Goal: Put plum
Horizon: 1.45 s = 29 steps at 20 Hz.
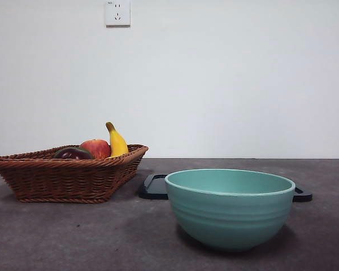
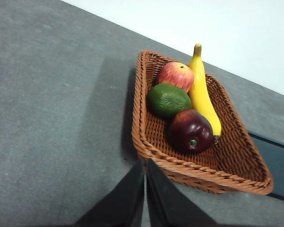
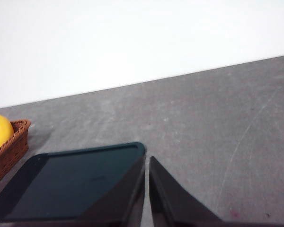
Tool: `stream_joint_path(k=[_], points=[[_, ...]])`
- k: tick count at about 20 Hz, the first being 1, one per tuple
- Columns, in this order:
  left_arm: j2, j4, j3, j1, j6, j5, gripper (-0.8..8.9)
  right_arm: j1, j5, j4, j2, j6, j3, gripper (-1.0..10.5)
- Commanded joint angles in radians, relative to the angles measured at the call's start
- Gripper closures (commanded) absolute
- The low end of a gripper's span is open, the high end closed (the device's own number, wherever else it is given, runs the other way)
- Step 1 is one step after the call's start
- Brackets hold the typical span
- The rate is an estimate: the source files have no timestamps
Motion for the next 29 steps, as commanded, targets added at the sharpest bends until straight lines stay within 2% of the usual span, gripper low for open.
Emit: stream_joint_path(k=[1,6,12,17,21,25,29], points=[[0.038,-0.016,0.068,-0.001,-0.015,0.027,8.04,0.0,-0.014,-0.058,0.044,0.014,0.075,9.4],[0.141,-0.101,0.203,-0.001,0.012,0.13,8.04,0.0,-0.099,-0.2,0.151,-0.009,0.229,9.4],[0.299,-0.27,0.385,-0.005,0.135,0.23,8.04,0.0,-0.221,-0.415,0.317,-0.082,0.427,9.4],[0.437,-0.409,0.514,-0.026,0.213,0.293,8.04,0.016,-0.274,-0.542,0.441,-0.129,0.562,9.4],[0.573,-0.554,0.641,-0.071,0.286,0.306,8.04,0.08,-0.318,-0.697,0.58,-0.19,0.703,9.4],[0.65,-0.667,0.74,-0.123,0.315,0.341,8.04,0.182,-0.316,-0.858,0.678,-0.262,0.794,9.4],[0.669,-0.722,0.783,-0.163,0.343,0.342,8.04,0.269,-0.312,-0.905,0.708,-0.287,0.819,9.4]])
